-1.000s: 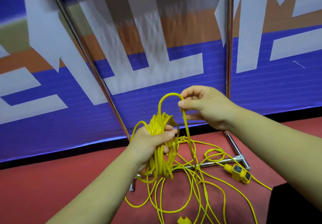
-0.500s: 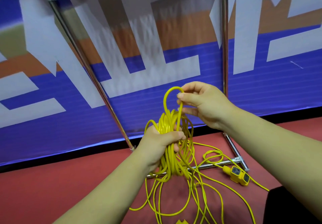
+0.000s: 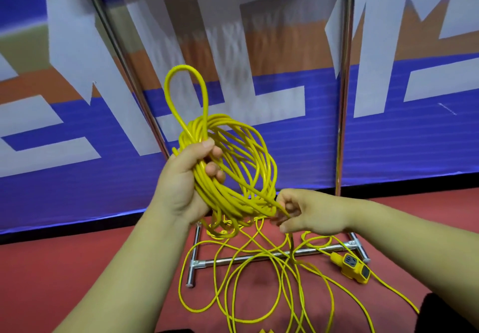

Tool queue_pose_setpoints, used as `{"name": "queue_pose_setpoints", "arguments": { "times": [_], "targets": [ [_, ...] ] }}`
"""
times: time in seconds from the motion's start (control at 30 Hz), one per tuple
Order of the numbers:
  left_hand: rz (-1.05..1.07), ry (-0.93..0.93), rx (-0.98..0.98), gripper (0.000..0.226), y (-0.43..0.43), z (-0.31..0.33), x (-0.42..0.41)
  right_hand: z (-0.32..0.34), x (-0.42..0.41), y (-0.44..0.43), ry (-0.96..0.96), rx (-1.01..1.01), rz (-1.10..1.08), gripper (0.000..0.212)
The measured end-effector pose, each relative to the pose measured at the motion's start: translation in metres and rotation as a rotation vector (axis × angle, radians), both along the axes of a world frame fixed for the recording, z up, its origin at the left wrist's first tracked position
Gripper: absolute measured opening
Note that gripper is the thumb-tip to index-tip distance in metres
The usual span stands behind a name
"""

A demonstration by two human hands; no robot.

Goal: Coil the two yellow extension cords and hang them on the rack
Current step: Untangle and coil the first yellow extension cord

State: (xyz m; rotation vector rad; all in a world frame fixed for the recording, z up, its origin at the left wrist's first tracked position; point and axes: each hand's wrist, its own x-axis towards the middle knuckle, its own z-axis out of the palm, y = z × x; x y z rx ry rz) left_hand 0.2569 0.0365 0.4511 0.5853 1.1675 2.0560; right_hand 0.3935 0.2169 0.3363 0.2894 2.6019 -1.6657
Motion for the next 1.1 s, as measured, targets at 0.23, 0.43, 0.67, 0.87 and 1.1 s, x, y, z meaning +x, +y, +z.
{"name": "queue_pose_setpoints", "arguments": {
  "times": [0.23,0.43,0.67,0.87,1.1],
  "targets": [
    [0.088,-0.123,-0.041,0.021,-0.023,-0.004,-0.032,0.023,-0.014,-0.014,0.188,-0.292,-0.325,0.021],
    [0.196,-0.204,-0.502,0.007,-0.033,-0.048,-0.061,0.025,-0.038,0.0,0.373,-0.516,-0.952,0.02],
    [0.049,-0.207,-0.447,0.019,-0.041,-0.038,-0.052,-0.022,-0.047,0.02,-0.303,0.319,-0.701,0.019],
    [0.014,-0.121,-0.173,0.014,-0.042,-0.023,-0.046,-0.009,-0.04,-0.034,-0.373,0.745,0.047,0.024],
    [0.069,-0.107,-0.14,0.019,-0.032,-0.034,-0.045,0.035,-0.019,-0.064,-0.05,0.806,0.359,0.046]
  ]
}}
